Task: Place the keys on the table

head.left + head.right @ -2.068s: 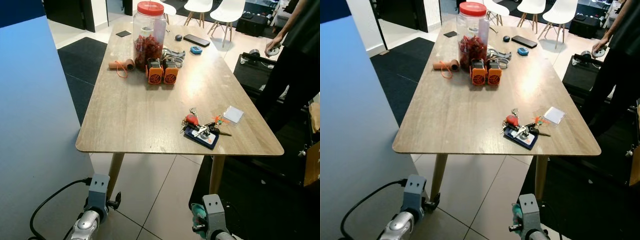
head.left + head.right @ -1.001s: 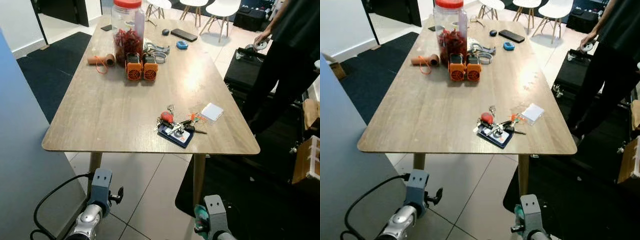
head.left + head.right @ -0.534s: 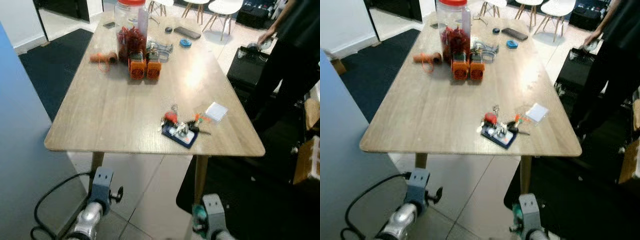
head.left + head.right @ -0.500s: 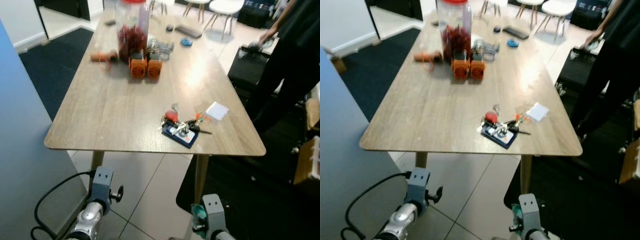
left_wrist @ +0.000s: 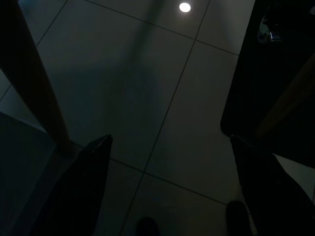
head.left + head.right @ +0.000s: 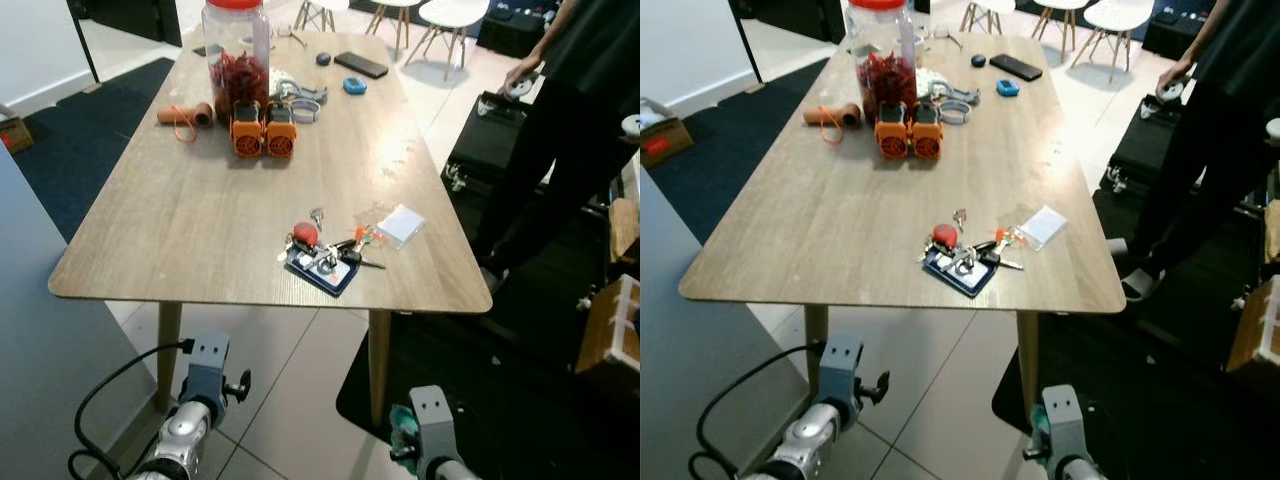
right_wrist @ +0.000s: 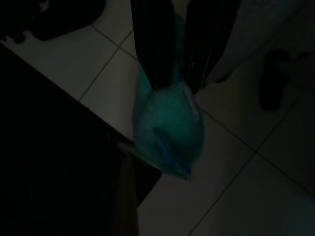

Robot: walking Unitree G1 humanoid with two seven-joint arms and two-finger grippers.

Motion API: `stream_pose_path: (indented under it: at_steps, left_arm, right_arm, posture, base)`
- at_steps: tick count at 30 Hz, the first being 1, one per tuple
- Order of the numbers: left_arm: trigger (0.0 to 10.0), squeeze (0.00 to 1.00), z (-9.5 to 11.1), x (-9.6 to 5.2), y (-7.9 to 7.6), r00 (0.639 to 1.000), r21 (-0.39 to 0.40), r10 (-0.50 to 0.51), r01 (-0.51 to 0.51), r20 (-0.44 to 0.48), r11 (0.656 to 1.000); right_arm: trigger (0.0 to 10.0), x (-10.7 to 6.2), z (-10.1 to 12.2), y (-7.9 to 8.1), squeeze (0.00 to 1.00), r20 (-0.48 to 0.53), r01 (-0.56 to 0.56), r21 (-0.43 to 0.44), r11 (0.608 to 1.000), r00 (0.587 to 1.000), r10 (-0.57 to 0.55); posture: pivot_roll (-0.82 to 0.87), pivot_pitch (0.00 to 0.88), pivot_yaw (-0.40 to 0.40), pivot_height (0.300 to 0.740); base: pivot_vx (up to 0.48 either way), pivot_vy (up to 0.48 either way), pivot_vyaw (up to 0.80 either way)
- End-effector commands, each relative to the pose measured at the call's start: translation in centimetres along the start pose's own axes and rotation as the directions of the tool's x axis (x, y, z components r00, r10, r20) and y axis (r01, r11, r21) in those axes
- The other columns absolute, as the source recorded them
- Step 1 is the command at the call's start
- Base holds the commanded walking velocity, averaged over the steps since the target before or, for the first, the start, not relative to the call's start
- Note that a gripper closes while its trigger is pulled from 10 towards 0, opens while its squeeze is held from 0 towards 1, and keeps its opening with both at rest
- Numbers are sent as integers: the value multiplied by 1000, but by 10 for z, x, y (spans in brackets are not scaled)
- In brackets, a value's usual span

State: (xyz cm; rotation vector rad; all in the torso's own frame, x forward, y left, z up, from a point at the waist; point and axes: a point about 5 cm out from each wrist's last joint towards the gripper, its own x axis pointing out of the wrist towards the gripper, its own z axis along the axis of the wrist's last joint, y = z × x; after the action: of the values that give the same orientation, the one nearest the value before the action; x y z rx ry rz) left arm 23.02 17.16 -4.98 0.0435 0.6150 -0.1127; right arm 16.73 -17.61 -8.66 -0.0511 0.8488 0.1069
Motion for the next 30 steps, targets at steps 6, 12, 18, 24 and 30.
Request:
stream_pose_path:
  at_steps: [6, 12, 18, 24, 30]
  left_arm:
    - [10000, 0, 24, 4, 12, 992, -2, 51, -51, 117, 999]
    - [10000, 0, 25, -8, 21, 961, 210, -241, 209, 138, 955]
    - [10000, 0, 10, -19, 17, 922, 389, -382, 332, 57, 859]
    - [10000, 0, -23, -18, 5, 968, 457, -229, 250, -102, 854]
    - [10000, 0, -29, -16, -5, 983, 301, -159, 179, -89, 937]
  right_arm:
    - [10000, -2, 2, -11, 0, 9, 20, -6, 1000, 1000, -20]
    - [10000, -3, 0, -16, 0, 4, 27, -13, 1000, 1000, -27]
    - [10000, -1, 4, -12, 0, 21, 10, -26, 1000, 1000, -9]
    - [10000, -2, -1, -16, 0, -18, 72, -6, 997, 997, -72]
    - [10000, -29, -14, -89, 0, -20, 471, 171, 866, 880, -474]
  posture:
    - [100, 16, -72, 740]
    - [108, 12, -75, 740]
    - [118, 9, -76, 740]
    - [110, 5, -70, 740]
    - [87, 7, -55, 740]
  base:
    - [0, 0, 0]
    - [0, 0, 0]
    - [0, 0, 0]
    - [0, 0, 0]
    - [0, 0, 0]
